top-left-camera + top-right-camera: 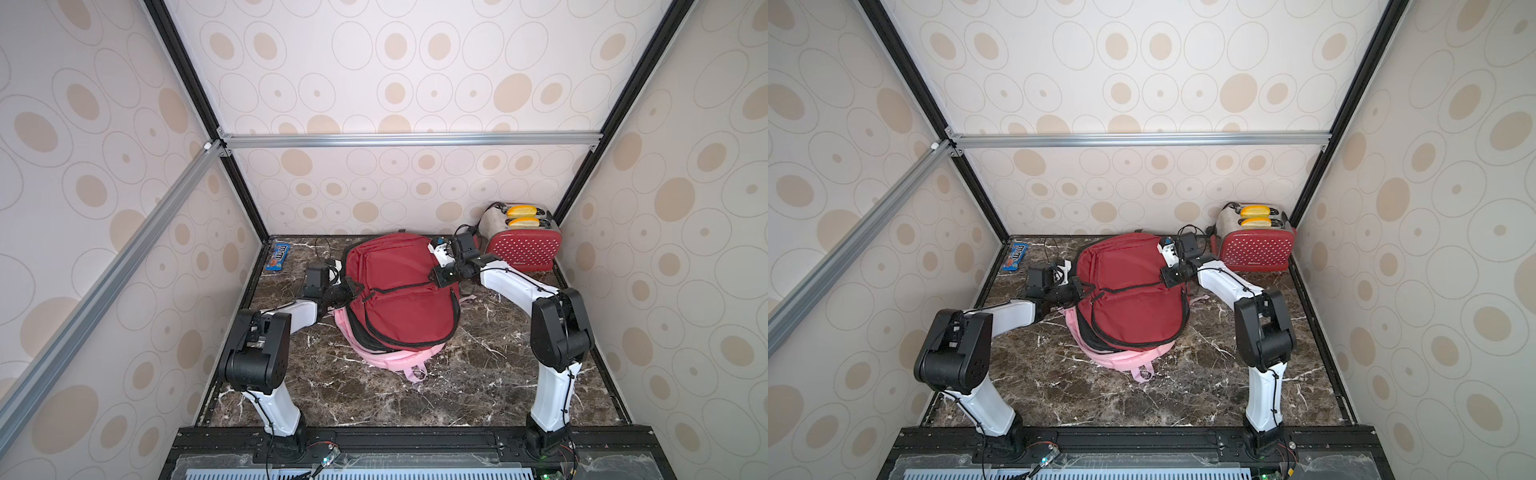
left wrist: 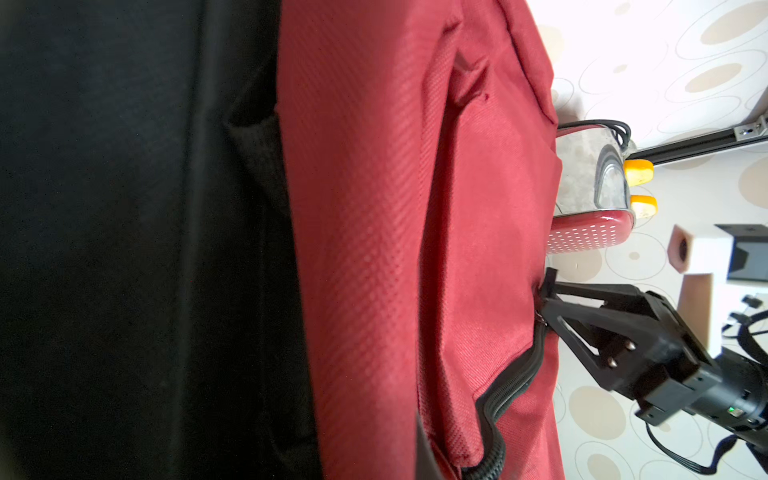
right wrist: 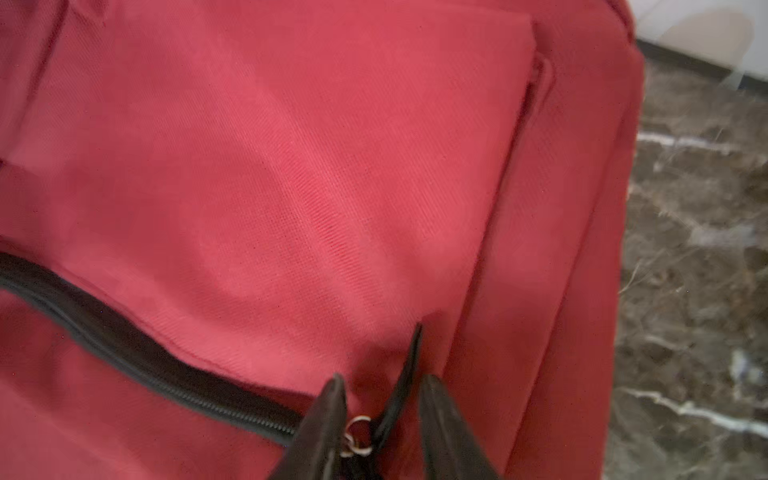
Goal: Zip up the backpack
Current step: Zip the zipper on the backpack.
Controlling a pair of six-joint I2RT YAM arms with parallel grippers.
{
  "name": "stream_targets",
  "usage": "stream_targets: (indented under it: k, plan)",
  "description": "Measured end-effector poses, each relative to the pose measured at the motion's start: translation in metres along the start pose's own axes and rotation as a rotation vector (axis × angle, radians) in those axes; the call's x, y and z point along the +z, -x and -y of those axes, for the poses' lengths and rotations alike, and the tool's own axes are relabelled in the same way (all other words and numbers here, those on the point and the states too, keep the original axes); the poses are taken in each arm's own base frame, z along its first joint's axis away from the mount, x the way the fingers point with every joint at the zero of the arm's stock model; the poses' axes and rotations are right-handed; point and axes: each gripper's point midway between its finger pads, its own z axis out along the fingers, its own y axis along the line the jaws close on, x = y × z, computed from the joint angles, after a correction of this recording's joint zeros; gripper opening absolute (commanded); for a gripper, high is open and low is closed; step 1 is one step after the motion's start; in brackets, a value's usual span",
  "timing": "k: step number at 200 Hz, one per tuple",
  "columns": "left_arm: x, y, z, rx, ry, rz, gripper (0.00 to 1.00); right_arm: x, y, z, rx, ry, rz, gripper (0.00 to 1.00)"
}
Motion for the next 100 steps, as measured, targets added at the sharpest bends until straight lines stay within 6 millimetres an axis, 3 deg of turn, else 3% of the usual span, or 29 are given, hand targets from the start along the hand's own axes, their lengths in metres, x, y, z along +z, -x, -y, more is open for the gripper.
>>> stream_targets:
  k: [18, 48, 61, 83, 92, 100]
  plan:
    - [-0.002, 0.001, -0.001, -0.019, -0.03, 0.02, 0.0, -0.027, -0.001, 0.012, 0.085, 0.019, 0.041, 0.54]
    - [-0.005, 0.005, 0.005, -0.064, -0.089, 0.056, 0.0, -0.087, 0.001, 0.06, 0.219, -0.097, 0.157, 0.54]
    - [-0.006, 0.009, 0.011, -0.07, -0.112, 0.069, 0.0, -0.104, -0.005, 0.071, 0.252, -0.156, 0.185, 0.54]
    - [-0.008, 0.008, 0.024, -0.06, -0.13, 0.075, 0.0, -0.108, -0.019, 0.071, 0.296, -0.171, 0.188, 0.54]
    - [-0.011, 0.009, 0.031, -0.049, -0.137, 0.082, 0.11, -0.102, -0.027, 0.069, 0.318, -0.157, 0.177, 0.55]
    - [-0.015, 0.01, 0.037, -0.039, -0.146, 0.088, 0.13, -0.094, -0.036, 0.069, 0.342, -0.14, 0.16, 0.55]
